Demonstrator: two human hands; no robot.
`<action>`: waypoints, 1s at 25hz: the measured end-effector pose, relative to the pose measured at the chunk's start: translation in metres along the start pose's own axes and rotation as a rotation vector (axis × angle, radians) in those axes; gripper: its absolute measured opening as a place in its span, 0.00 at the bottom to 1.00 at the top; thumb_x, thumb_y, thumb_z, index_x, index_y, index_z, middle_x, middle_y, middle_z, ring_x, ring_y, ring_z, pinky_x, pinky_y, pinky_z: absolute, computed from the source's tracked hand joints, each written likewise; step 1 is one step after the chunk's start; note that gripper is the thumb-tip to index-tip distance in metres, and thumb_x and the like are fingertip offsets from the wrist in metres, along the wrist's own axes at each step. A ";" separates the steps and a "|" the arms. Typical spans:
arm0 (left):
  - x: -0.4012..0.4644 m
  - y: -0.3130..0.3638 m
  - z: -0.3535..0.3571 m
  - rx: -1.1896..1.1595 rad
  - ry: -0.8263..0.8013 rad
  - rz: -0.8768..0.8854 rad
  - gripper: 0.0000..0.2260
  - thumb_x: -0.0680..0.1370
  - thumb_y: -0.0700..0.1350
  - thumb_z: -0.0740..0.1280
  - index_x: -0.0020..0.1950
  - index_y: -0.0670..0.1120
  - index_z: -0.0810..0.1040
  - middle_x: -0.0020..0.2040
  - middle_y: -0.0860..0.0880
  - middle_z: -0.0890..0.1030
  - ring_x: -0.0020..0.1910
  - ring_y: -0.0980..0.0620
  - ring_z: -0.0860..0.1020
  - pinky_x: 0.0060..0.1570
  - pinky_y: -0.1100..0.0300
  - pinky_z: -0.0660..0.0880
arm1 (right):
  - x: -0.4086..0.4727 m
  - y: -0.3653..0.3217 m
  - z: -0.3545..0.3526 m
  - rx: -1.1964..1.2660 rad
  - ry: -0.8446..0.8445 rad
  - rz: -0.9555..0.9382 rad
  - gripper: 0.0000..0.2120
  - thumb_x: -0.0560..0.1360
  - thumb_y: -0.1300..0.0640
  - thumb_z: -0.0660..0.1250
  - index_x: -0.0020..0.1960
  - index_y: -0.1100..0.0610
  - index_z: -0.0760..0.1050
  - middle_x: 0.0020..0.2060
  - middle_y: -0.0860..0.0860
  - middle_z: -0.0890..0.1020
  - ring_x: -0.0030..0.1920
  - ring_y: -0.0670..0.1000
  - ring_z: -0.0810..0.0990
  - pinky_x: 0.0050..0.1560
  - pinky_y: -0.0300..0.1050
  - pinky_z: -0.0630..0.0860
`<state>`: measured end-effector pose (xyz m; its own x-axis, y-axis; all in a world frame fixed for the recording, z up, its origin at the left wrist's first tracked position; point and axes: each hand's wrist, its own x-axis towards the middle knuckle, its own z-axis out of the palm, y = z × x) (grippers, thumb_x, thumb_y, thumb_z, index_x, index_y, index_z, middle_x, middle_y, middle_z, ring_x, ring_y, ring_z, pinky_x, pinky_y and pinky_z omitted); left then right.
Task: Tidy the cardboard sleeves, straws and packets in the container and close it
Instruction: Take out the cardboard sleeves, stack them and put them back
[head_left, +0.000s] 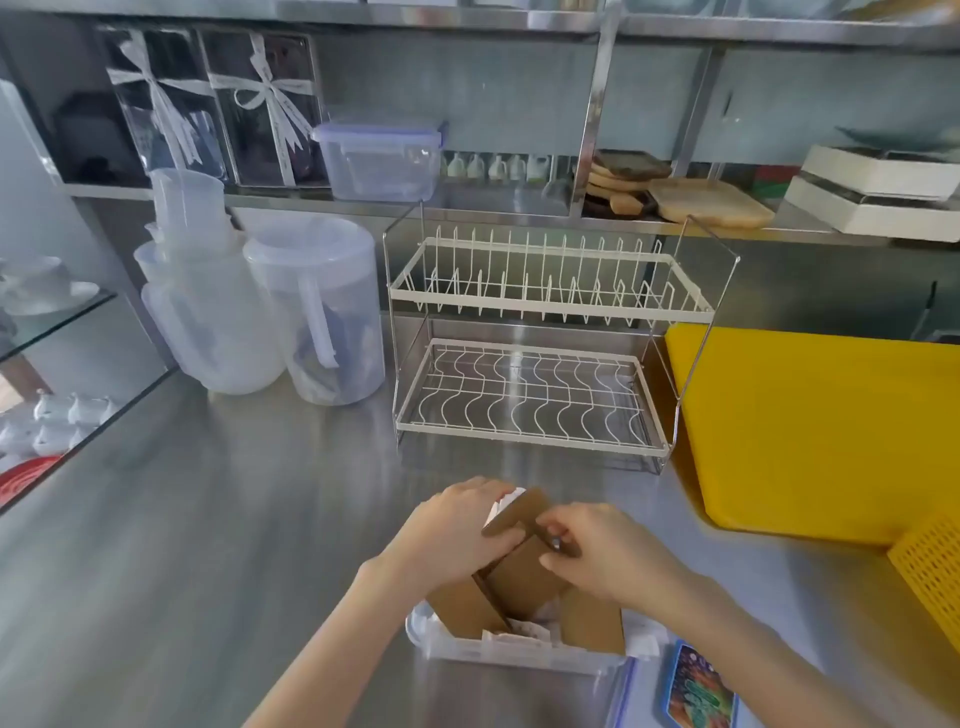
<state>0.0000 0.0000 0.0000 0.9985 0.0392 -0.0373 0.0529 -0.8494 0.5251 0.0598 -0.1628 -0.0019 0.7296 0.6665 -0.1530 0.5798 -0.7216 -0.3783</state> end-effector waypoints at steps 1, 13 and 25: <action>0.000 0.000 0.003 -0.002 -0.017 -0.019 0.19 0.73 0.53 0.62 0.64 0.54 0.69 0.61 0.52 0.75 0.59 0.50 0.74 0.54 0.56 0.70 | 0.001 0.000 0.004 -0.025 -0.017 0.014 0.19 0.72 0.50 0.63 0.63 0.50 0.71 0.56 0.50 0.80 0.55 0.52 0.78 0.54 0.49 0.77; 0.003 -0.017 0.034 -0.080 0.094 -0.088 0.13 0.77 0.46 0.59 0.61 0.47 0.72 0.56 0.47 0.74 0.54 0.47 0.74 0.51 0.62 0.67 | 0.009 0.006 0.027 0.156 0.109 0.002 0.11 0.72 0.59 0.63 0.54 0.52 0.77 0.50 0.49 0.82 0.50 0.49 0.79 0.49 0.43 0.77; 0.006 -0.008 0.022 -0.417 0.372 -0.044 0.04 0.78 0.43 0.59 0.43 0.49 0.68 0.29 0.53 0.73 0.28 0.56 0.69 0.31 0.68 0.64 | 0.004 0.017 0.002 0.543 0.312 0.044 0.06 0.74 0.57 0.65 0.48 0.47 0.75 0.38 0.34 0.75 0.41 0.35 0.75 0.37 0.22 0.69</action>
<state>0.0053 -0.0049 -0.0232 0.9278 0.3173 0.1964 0.0190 -0.5659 0.8243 0.0719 -0.1726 -0.0108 0.8676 0.4931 0.0642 0.3402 -0.4944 -0.7999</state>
